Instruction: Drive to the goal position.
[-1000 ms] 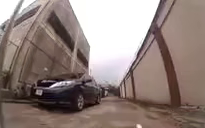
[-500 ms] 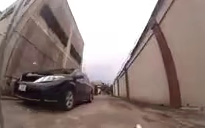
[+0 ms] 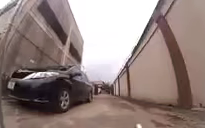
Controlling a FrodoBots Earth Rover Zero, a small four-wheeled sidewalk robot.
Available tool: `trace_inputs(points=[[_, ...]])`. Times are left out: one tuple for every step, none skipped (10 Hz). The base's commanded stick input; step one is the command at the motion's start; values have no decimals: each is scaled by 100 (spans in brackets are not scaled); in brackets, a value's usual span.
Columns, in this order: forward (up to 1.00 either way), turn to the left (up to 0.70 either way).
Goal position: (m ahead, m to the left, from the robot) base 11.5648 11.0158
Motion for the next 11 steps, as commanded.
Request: trace_inputs(points=[[84, -2], [84, 1], [84, 3], [84, 3], [84, 3], [84, 3], [84, 3], [84, 3], [84, 2], [84, -4], [84, -28]])
